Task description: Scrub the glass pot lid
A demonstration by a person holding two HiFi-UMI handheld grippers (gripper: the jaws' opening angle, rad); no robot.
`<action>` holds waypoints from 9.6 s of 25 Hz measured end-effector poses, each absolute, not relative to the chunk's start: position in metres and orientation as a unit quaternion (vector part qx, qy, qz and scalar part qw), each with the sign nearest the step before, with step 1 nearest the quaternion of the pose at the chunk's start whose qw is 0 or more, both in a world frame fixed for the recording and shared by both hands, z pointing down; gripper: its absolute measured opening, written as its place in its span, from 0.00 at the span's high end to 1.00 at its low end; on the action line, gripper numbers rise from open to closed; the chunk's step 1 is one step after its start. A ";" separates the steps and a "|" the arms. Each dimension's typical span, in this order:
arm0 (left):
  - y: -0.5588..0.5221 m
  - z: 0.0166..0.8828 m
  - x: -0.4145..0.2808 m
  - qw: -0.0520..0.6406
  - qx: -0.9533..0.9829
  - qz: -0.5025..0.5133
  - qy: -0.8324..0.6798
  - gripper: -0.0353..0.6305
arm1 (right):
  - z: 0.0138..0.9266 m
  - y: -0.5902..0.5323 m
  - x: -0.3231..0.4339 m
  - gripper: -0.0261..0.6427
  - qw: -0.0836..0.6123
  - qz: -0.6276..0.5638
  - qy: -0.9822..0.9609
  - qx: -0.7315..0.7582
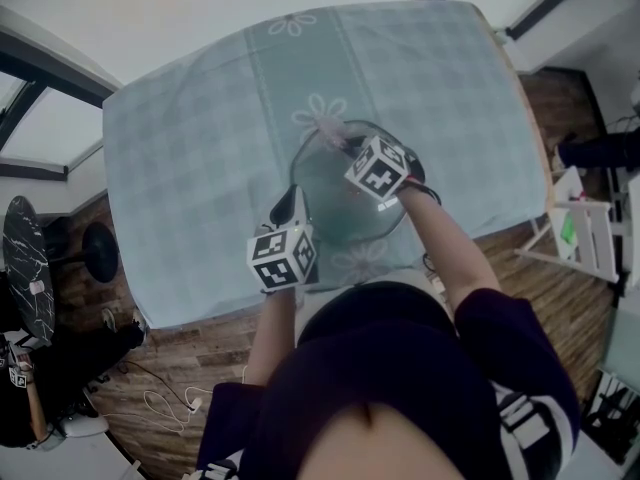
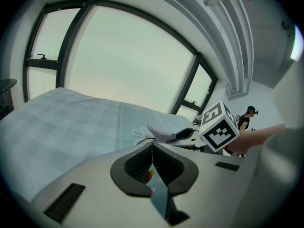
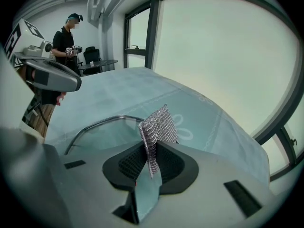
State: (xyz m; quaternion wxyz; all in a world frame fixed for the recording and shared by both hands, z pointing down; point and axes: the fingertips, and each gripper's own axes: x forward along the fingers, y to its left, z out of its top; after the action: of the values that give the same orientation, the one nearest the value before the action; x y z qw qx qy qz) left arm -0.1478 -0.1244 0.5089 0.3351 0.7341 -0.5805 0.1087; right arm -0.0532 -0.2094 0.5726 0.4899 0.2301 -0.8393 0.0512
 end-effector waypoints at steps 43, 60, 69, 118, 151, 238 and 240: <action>-0.082 0.504 -0.169 0.333 0.749 0.110 -0.562 0.94 | 0.571 -0.111 -0.111 0.85 0.517 0.002 -0.847 0.125; -0.049 0.501 -0.173 0.330 0.763 0.116 -0.543 0.94 | 0.576 -0.060 -0.119 0.85 0.515 0.028 -0.847 0.131; -0.036 0.498 -0.173 0.325 0.773 0.120 -0.531 0.94 | 0.579 -0.033 -0.123 0.85 0.511 0.044 -0.848 0.134; 0.034 0.497 -0.189 0.324 0.795 0.131 -0.497 0.94 | 0.502 0.026 -0.098 0.85 0.339 0.136 -0.853 0.373; -0.058 0.507 -0.038 0.323 0.736 0.113 -0.585 0.94 | 0.475 -0.080 0.068 0.85 0.288 0.136 -0.900 0.296; -0.162 0.558 -0.021 0.341 0.773 0.172 -0.507 0.70 | 0.491 -0.152 0.169 0.85 0.249 0.174 -0.874 0.381; -0.161 0.549 -0.024 0.349 0.783 0.146 -0.494 0.70 | 0.492 -0.152 0.168 0.85 0.250 0.173 -0.873 0.381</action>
State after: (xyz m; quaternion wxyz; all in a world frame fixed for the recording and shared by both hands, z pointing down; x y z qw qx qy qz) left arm -0.0244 -0.1609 0.5491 0.3488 0.7829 -0.4943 0.1456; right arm 0.1684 -0.1516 0.4920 0.2503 0.3808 -0.8731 0.1734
